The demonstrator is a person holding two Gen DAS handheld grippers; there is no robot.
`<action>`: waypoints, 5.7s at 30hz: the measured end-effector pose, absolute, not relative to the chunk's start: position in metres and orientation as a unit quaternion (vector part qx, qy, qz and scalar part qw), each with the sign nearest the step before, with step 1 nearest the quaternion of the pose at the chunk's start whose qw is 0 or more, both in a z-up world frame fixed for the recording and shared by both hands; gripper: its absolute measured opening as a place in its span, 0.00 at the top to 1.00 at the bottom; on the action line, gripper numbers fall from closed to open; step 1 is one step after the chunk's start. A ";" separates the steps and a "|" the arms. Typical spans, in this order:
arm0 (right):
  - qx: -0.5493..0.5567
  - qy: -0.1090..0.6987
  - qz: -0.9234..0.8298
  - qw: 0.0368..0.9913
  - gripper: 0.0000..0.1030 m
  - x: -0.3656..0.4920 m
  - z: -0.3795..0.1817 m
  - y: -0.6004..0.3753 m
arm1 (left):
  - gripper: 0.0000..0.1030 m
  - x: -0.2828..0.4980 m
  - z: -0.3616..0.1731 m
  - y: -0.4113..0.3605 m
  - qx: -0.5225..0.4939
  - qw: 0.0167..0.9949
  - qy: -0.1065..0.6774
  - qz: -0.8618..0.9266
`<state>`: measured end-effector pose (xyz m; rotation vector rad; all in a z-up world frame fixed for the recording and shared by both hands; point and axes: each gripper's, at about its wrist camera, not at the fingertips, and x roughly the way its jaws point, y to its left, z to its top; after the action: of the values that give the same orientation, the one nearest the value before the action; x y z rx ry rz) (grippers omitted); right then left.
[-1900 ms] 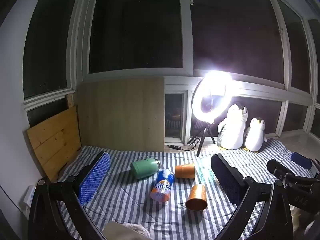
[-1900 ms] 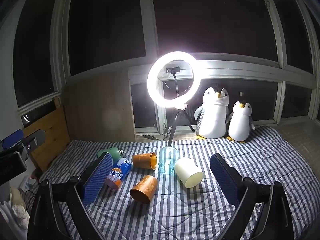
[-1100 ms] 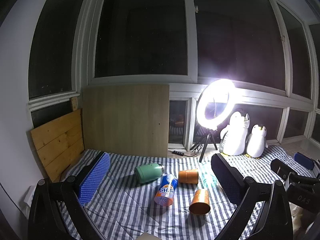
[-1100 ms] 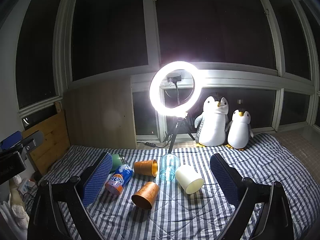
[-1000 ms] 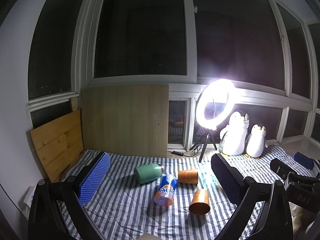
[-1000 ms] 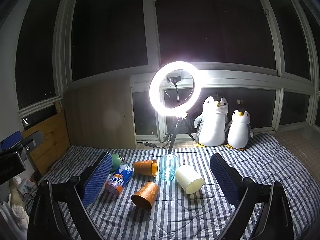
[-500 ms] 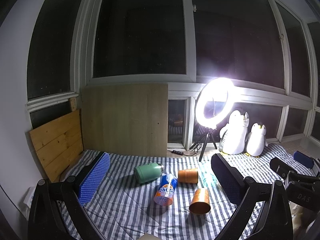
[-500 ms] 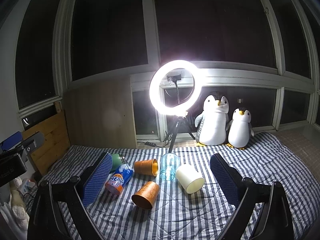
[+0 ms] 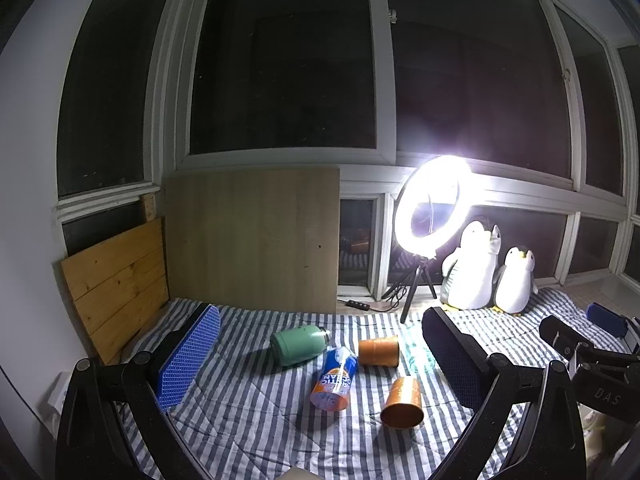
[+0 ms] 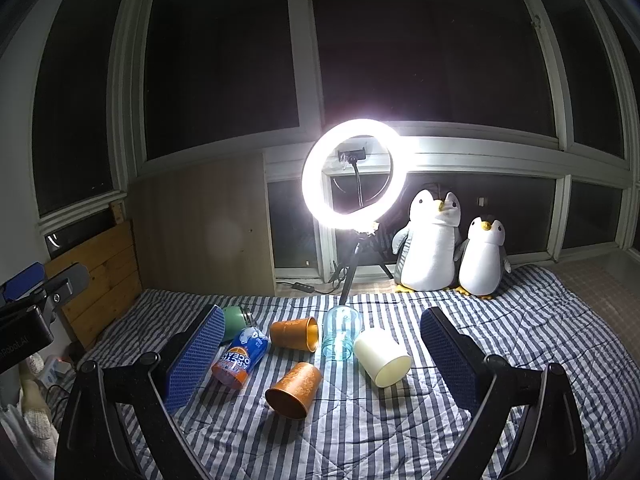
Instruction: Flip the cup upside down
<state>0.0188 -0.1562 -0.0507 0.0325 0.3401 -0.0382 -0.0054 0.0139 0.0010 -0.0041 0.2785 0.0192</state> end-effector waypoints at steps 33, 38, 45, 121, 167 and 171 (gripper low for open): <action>0.009 0.145 -0.029 0.989 0.06 0.014 -0.052 -0.153 | 0.01 -0.004 -0.001 0.014 -0.004 0.991 0.137 0.007; 0.007 0.142 -0.031 0.989 0.06 0.013 -0.051 -0.153 | 0.01 -0.005 -0.001 0.013 -0.005 0.991 0.137 0.008; 0.007 0.142 -0.034 0.989 0.06 0.013 -0.052 -0.154 | 0.01 -0.006 -0.002 0.013 -0.005 0.990 0.140 0.005; 0.070 0.432 -0.017 0.899 0.16 0.259 -0.189 -0.359 | 0.01 0.215 -0.159 -0.137 -0.016 0.910 0.412 -0.038; 0.105 0.440 -0.001 0.892 0.16 0.198 -0.179 -0.416 | 0.54 0.295 -0.253 -0.250 0.004 0.782 0.602 -0.160; 0.096 0.455 0.023 0.885 0.16 0.200 -0.182 -0.400 | 0.52 0.273 -0.252 -0.229 -0.019 0.785 0.600 -0.151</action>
<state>0.2001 -0.3996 -0.1818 0.1995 0.9456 0.0486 0.2734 -0.2287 -0.2519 -0.0403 1.2952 -0.3263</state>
